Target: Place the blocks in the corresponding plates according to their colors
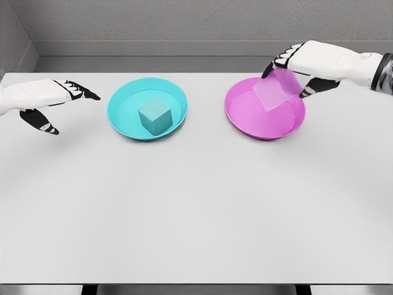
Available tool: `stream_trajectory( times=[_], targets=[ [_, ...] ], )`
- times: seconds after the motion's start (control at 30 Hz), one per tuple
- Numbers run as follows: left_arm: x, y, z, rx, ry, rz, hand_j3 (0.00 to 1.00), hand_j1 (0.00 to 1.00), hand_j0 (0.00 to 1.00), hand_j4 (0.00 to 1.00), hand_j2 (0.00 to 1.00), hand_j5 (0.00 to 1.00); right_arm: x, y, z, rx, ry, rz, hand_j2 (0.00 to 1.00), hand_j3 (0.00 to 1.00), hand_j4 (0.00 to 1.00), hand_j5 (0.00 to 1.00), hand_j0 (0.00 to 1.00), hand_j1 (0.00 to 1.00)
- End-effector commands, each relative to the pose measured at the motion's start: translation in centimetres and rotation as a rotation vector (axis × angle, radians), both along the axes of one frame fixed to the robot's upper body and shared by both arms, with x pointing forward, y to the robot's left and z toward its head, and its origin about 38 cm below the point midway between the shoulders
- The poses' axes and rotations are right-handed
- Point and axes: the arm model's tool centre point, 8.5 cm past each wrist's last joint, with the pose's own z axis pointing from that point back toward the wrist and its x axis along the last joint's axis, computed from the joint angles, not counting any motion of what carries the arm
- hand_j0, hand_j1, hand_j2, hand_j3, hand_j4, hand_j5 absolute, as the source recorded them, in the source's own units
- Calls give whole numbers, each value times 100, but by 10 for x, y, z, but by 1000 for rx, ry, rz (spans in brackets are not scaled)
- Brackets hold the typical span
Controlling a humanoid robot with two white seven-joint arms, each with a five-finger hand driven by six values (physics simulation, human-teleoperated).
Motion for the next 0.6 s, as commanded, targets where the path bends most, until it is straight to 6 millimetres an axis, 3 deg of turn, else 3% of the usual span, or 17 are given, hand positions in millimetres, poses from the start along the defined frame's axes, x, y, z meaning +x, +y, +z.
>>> stream_trajectory(
  times=[0.0, 0.1, 0.17, 0.2, 0.27, 0.33, 0.37, 0.57],
  targets=[
    [0, 0, 2, -6, -3, 4, 100, 100, 100, 100, 100, 100, 23, 9, -35, 81, 104, -43, 65, 65, 65, 65, 65, 65],
    [0, 0, 2, -6, -3, 4, 100, 100, 100, 100, 100, 100, 32, 20, -41, 100, 122, -46, 76, 76, 76, 76, 76, 76],
    [0, 0, 2, -6, -3, 4, 100, 100, 100, 100, 100, 100, 33, 7, -50, 103, 148, -79, 97, 97, 97, 97, 97, 97],
    [0, 0, 2, -6, -3, 4, 100, 100, 100, 100, 100, 100, 36, -5, -60, 106, 178, -119, 100, 100, 100, 100, 100, 100],
    [0, 0, 2, -6, -3, 4, 100, 100, 100, 100, 100, 100, 40, -21, -58, 132, 182, -163, 100, 100, 100, 100, 100, 100],
    [0, 0, 1, -7, -2, 2, 100, 100, 100, 100, 100, 100, 38, -74, -34, 196, 131, -278, 100, 100, 100, 100, 100, 100],
    [0, 0, 1, -6, 0, 2, 100, 100, 100, 100, 100, 100, 36, -86, -28, 194, 119, -298, 100, 100, 100, 100, 100, 100],
    [0, 0, 1, -6, -1, 4, 100, 100, 100, 100, 100, 100, 30, -93, -45, 166, 151, -316, 100, 100, 100, 100, 100, 100]
  ],
)
